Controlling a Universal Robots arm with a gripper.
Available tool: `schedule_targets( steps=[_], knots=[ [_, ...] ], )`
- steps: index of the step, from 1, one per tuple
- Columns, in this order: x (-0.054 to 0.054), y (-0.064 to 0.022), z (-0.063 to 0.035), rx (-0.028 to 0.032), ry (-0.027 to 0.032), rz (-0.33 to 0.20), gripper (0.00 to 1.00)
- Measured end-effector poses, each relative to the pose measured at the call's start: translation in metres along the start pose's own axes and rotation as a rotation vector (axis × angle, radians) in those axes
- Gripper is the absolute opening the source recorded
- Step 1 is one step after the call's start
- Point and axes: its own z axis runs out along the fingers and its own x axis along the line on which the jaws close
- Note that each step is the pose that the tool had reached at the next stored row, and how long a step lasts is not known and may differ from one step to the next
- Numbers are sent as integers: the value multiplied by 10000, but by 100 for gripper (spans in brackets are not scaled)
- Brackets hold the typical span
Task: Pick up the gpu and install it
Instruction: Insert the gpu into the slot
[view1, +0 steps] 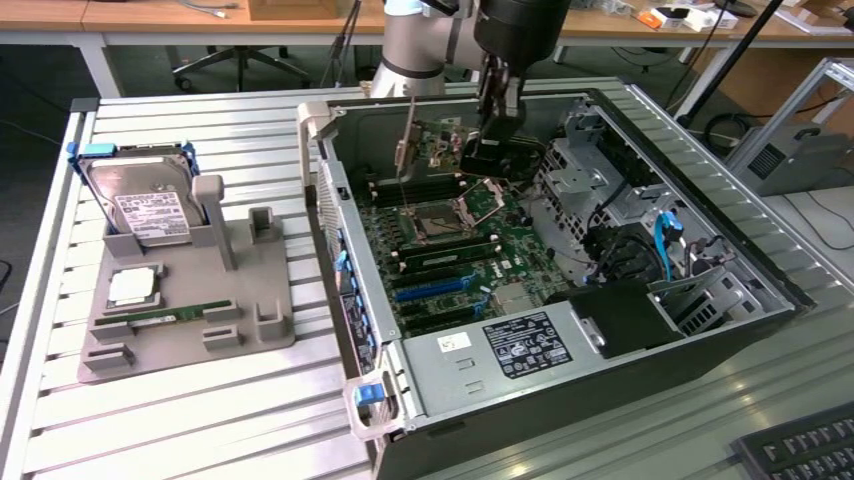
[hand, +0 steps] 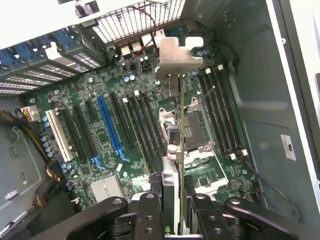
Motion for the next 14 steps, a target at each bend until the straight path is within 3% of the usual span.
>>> schedule_targets(
  steps=[14],
  knots=[
    [0, 0, 1, -11, -10, -414, 27]
  ],
)
